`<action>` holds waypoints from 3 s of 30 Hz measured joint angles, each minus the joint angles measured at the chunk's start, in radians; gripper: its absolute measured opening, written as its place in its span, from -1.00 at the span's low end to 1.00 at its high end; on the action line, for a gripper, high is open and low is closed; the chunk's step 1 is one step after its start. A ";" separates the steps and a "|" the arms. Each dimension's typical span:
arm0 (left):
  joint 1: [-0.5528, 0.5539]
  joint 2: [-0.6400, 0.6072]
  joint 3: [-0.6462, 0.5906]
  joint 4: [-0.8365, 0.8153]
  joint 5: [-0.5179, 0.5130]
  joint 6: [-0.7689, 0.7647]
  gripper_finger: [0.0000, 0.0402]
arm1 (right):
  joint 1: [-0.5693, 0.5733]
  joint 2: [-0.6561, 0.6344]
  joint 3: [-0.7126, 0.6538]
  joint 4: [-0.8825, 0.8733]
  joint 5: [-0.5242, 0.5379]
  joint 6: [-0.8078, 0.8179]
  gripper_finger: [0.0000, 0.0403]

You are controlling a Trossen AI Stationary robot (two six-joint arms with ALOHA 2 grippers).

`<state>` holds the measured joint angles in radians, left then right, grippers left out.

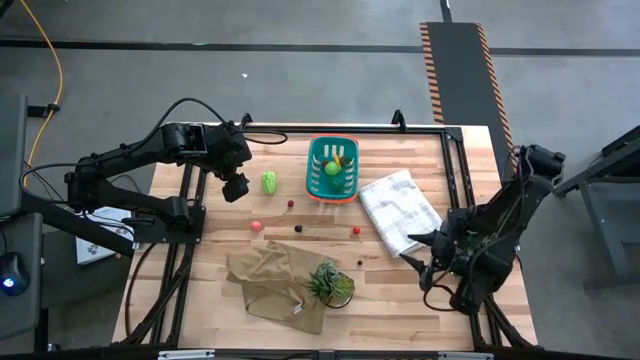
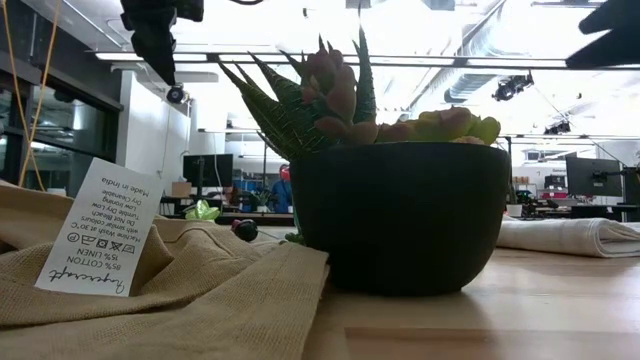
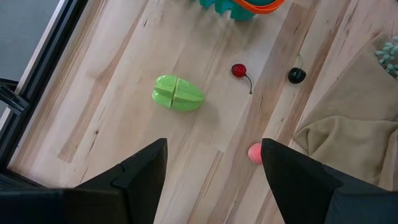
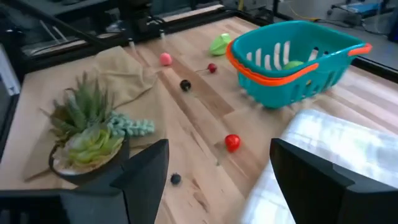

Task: Pick and placing Produce into tupperware
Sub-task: Put the blueberry into the green basket

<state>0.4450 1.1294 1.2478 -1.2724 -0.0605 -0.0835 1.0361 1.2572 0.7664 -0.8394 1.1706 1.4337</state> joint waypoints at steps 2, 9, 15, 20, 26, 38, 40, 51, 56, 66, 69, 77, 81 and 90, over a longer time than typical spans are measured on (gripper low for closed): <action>0.000 0.000 0.000 0.000 0.000 0.000 0.24 | 0.010 0.000 -0.034 0.039 0.003 -0.020 0.34; 0.000 0.000 0.000 0.000 0.000 0.000 0.24 | 0.009 0.000 -0.197 0.392 0.000 -0.191 0.34; 0.000 0.000 0.000 0.000 0.000 0.000 0.24 | -0.010 0.000 -0.321 0.669 0.006 -0.349 0.34; 0.000 0.000 0.000 0.000 0.000 0.000 0.24 | -0.051 0.001 -0.358 0.730 -0.005 -0.444 0.34; 0.000 0.000 0.000 0.000 0.000 0.000 0.24 | -0.099 0.085 -0.358 0.868 -0.064 -0.617 0.34; 0.000 0.000 0.000 0.000 0.000 0.000 0.24 | -0.119 0.378 -0.324 1.197 -0.069 -0.631 0.34; 0.000 0.000 0.000 0.000 0.000 0.000 0.24 | -0.128 0.415 -0.305 1.210 -0.081 -0.631 0.34; 0.000 0.000 0.000 0.000 0.000 0.000 0.24 | -0.179 0.541 -0.223 1.305 -0.168 -0.675 0.34; 0.000 0.000 0.000 0.000 0.000 0.000 0.24 | -0.206 0.545 -0.224 1.327 -0.179 -0.681 0.34; 0.000 0.000 0.000 0.000 0.000 0.000 0.24 | -0.260 0.545 -0.225 1.322 -0.246 -0.717 0.34; 0.000 0.000 0.000 0.000 0.000 0.000 0.24 | -0.273 0.560 -0.225 1.327 -0.257 -0.717 0.34; 0.000 0.000 0.000 0.000 0.000 0.000 0.24 | -0.277 0.633 -0.225 1.429 -0.257 -0.721 0.34; 0.000 0.000 0.000 0.000 0.000 0.000 0.24 | -0.286 0.657 -0.225 1.455 -0.254 -0.737 0.34; 0.000 0.000 0.000 0.000 0.000 0.000 0.24 | -0.322 0.663 -0.225 1.458 -0.262 -0.761 0.34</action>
<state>0.4450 1.1294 1.2477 -1.2724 -0.0601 -0.0837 0.7142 1.9202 0.5415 0.6189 0.9084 0.6725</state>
